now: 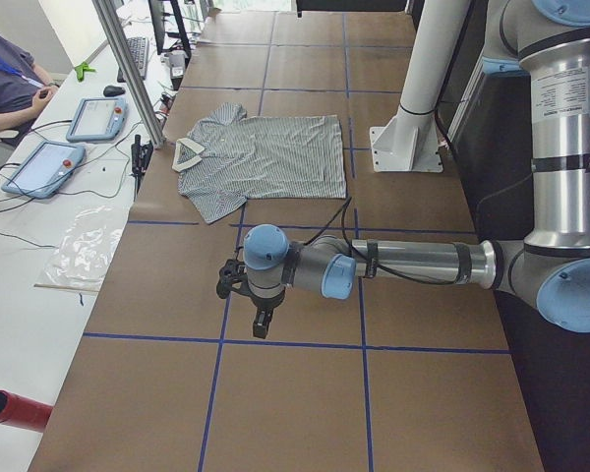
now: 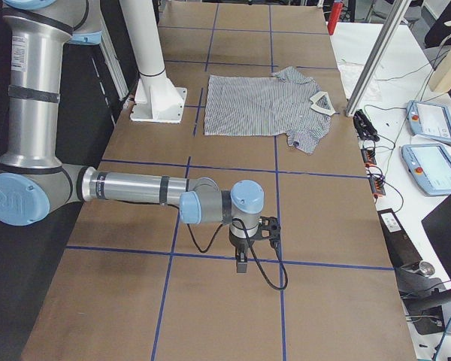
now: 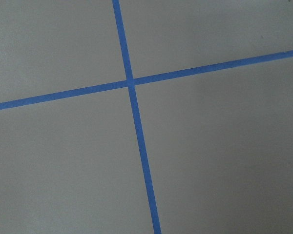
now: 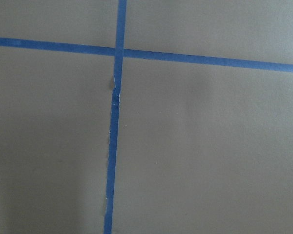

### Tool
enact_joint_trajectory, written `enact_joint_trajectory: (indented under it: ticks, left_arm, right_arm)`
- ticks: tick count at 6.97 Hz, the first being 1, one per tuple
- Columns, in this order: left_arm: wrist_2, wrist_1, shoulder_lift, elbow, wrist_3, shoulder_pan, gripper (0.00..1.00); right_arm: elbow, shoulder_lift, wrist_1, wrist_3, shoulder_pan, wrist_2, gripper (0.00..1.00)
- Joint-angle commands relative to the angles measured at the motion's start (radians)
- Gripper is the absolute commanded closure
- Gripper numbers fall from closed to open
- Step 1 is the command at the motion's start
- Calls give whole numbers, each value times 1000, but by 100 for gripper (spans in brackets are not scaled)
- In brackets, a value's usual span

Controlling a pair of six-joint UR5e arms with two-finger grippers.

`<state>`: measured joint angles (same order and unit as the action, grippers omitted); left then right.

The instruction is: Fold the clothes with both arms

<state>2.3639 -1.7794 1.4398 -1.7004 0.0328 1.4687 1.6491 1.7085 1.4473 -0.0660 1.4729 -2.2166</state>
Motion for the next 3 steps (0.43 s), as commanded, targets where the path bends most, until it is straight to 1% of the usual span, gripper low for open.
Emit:
enact_joint_trajectory:
  ticks: [1,3]
  left_arm:
    - [-2,0,1,1,-4,-2,0]
    - [3,-5,4,-5,-4,-2,0]
  right_arm:
    - [0,0,-1,0,0,-2,0]
    - [6,0,-1,0,0,-9,0]
